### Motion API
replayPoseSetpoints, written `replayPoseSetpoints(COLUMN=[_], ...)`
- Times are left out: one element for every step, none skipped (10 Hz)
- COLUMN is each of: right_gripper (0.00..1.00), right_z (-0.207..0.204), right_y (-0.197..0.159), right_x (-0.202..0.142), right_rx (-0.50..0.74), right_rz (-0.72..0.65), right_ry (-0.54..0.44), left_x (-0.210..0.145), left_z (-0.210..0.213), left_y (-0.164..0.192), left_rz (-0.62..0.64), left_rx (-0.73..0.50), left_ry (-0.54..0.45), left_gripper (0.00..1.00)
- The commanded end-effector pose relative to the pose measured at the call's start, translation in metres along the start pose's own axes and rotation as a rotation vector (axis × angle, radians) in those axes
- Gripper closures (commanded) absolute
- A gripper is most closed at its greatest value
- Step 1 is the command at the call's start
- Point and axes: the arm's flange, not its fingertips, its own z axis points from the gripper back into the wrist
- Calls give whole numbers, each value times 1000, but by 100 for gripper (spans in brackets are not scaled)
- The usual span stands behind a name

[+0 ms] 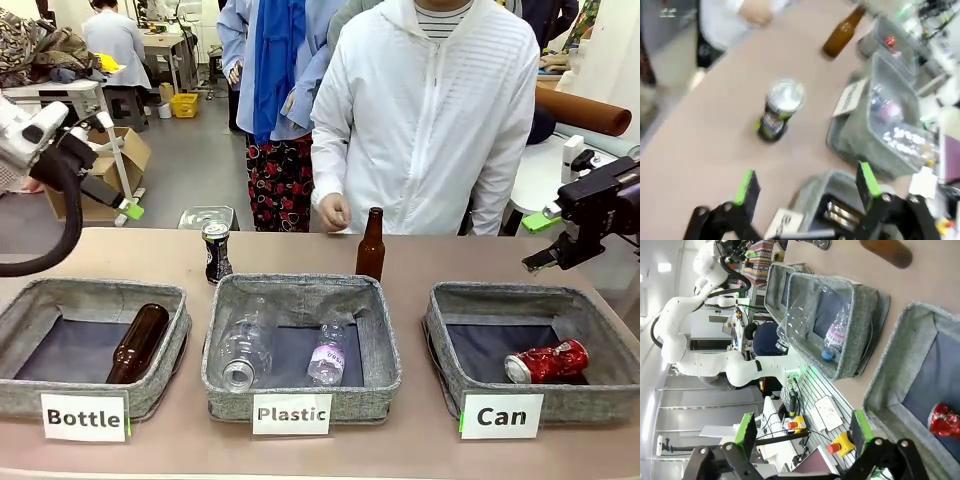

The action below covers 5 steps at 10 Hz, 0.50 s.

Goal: Sort the can waste into the basket.
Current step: Pick up the can waste from the table and place it in the right Fabric basket.

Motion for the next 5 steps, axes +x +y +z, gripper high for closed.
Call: replayPoseSetpoints(right_gripper=[0, 0, 0, 0, 0], right_z=[5, 5, 5, 5, 5], right_y=[1, 1, 1, 1, 1], right_x=[1, 1, 1, 1, 1], right_rx=[4, 4, 4, 4, 4], right_rz=[22, 22, 22, 22, 22], right_ry=[5, 5, 5, 5, 5], left_x=[-6, 0, 0, 0, 0], left_z=[2, 0, 0, 0, 0], left_y=[-5, 0, 0, 0, 0], left_rz=[-60, 0, 0, 0, 0], left_rx=[-433, 0, 0, 0, 0], left_ry=[-40, 0, 0, 0, 0], left_gripper=[0, 0, 0, 0, 0])
